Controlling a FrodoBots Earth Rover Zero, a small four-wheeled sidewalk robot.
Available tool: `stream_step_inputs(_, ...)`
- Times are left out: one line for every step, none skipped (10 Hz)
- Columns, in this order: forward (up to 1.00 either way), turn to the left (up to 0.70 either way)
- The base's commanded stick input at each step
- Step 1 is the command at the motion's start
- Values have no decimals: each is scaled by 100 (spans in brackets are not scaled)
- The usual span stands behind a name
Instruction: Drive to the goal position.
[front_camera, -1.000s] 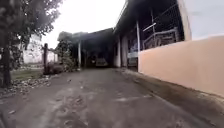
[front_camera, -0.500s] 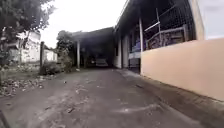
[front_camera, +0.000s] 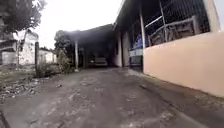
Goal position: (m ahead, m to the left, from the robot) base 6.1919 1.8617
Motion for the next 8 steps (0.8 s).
stream_step_inputs(70,0)
stream_step_inputs(70,0)
stream_step_inputs(70,0)
stream_step_inputs(70,0)
stream_step_inputs(70,0)
stream_step_inputs(70,0)
stream_step_inputs(70,0)
stream_step_inputs(70,0)
